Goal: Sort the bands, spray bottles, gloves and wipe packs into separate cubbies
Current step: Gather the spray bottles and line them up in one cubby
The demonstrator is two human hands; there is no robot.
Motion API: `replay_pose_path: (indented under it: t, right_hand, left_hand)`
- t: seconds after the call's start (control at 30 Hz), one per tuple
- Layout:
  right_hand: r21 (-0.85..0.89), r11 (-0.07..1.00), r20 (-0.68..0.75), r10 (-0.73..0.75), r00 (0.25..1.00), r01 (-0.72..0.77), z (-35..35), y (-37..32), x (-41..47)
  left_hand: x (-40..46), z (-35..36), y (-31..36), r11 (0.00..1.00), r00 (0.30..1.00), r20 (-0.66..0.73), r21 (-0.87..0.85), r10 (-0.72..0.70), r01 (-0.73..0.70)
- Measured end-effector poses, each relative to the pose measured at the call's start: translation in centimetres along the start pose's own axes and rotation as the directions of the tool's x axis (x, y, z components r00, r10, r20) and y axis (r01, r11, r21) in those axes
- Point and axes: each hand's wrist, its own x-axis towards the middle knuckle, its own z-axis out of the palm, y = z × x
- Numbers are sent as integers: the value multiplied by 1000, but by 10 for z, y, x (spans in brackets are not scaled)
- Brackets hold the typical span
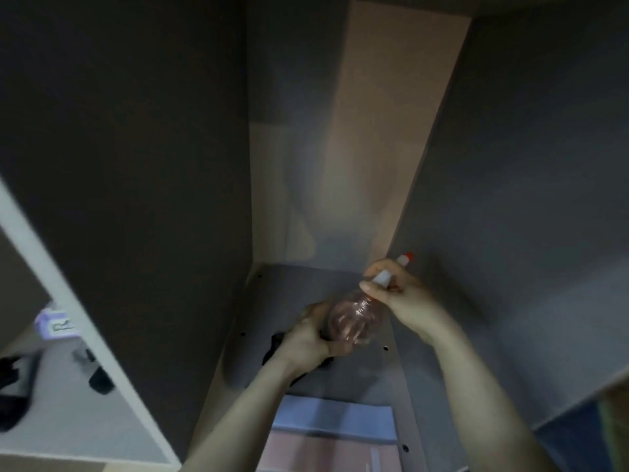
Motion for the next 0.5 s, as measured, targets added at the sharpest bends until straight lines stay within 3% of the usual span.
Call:
replay_pose_path:
  t: [0.17, 0.33, 0.5]
  right_hand:
    - [-10, 990, 188, -137, 973, 141, -7, -72, -65]
    - [-12, 965, 298, -245, 923, 260, 20, -130, -135]
    - [338, 851, 291, -502, 815, 403, 77, -172, -206]
  left_hand:
    - [-52, 0, 4, 941, 994, 5, -322, 109, -102]
    - [-146, -24, 14, 919, 964, -187, -312, 189, -241]
    - [-258, -64, 15, 891, 898, -402, -322, 178, -321]
